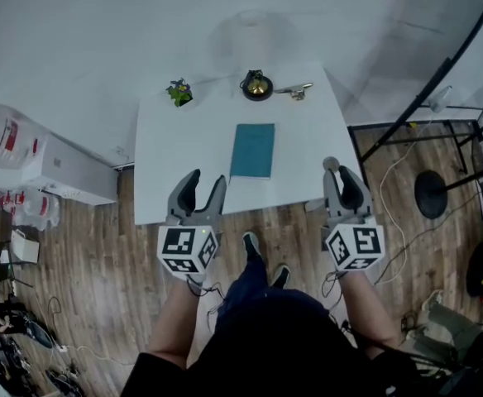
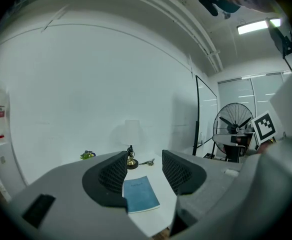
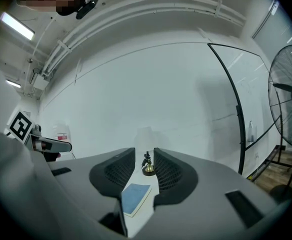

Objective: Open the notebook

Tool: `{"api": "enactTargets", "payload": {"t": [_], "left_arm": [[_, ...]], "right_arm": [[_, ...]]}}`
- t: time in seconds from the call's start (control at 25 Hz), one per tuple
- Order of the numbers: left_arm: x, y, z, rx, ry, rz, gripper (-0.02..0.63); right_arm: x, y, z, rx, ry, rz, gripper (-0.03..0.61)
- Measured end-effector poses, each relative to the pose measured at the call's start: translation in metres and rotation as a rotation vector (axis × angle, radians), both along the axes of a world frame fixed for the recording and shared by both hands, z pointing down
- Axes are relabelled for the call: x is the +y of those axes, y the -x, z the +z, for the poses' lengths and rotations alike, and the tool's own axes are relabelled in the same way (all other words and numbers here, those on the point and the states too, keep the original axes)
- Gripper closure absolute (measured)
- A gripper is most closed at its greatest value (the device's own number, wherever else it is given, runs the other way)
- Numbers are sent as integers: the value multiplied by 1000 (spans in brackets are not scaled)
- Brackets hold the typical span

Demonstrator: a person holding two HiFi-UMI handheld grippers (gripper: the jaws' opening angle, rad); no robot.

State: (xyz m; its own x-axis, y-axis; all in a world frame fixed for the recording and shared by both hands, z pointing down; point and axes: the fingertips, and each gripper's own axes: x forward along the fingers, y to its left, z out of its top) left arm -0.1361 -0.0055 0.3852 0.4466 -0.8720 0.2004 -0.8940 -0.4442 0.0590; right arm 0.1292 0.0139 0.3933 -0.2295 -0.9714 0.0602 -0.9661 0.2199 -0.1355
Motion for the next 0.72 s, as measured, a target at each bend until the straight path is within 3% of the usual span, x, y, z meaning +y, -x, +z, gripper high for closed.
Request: {"api": "enactTargets", "payload": {"t": [0.24,0.72], "left_arm": [[-61,-11,7,25,10,68,397],[-161,-19,57,16,112,195,399]], "right_arm": [[-49,-16,-6,23,1,81,460],[-146,8,10,44,49,145,462]]}}
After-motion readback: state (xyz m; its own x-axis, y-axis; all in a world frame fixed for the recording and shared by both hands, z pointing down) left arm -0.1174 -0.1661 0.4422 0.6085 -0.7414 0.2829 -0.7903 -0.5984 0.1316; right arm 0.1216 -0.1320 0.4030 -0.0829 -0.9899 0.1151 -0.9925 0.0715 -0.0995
